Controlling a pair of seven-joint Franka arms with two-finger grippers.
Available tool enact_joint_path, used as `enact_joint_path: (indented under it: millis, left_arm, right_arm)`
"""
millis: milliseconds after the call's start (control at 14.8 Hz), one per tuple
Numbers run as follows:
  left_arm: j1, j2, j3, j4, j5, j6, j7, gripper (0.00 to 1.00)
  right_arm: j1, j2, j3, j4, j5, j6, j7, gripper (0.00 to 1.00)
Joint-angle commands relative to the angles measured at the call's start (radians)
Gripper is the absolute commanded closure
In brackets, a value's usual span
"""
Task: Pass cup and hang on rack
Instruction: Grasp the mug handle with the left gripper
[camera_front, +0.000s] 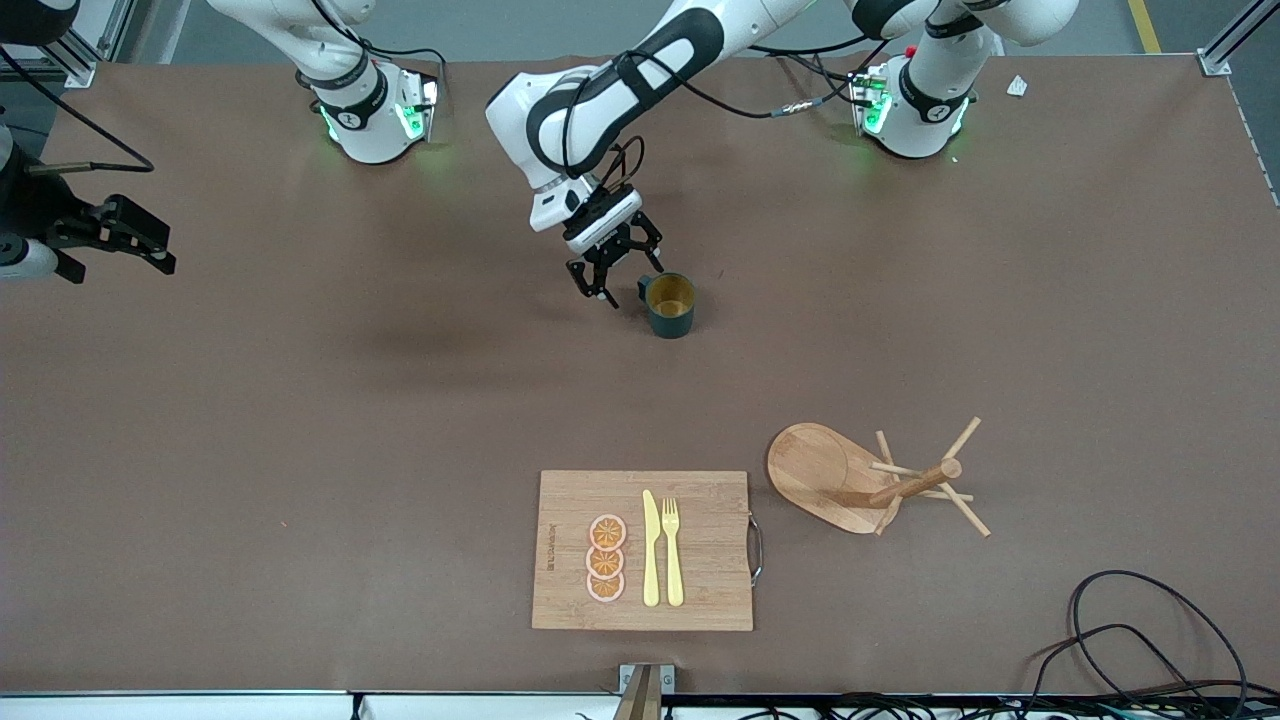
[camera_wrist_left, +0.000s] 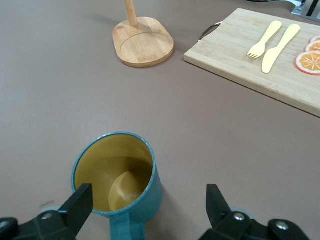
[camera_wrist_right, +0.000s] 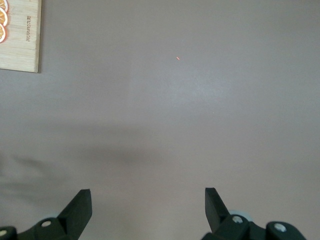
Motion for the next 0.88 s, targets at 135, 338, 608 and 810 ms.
enact_joint_path:
  millis: [135, 338, 608, 810]
  left_arm:
    - [-0.016, 0.037, 0.003, 0.012, 0.0, -0.006, -0.079, 0.0]
    - [-0.016, 0.062, 0.005, 0.011, 0.002, 0.002, -0.118, 0.0]
    - [-0.013, 0.105, 0.006, 0.012, 0.013, 0.023, -0.136, 0.0]
    - [-0.011, 0.108, 0.006, 0.008, 0.013, 0.026, -0.145, 0.0]
  right_arm:
    - [-0.001, -0.023, -0.002, -0.005, 0.012, 0.0, 0.003, 0.0]
    - [-0.001, -0.023, -0.002, -0.003, 0.012, -0.002, 0.002, 0.0]
    - [-0.001, -0.023, -0.002, -0.002, 0.012, 0.0, 0.003, 0.0]
    - [-0.002, -0.023, -0.002, 0.0, 0.012, 0.0, 0.003, 0.0]
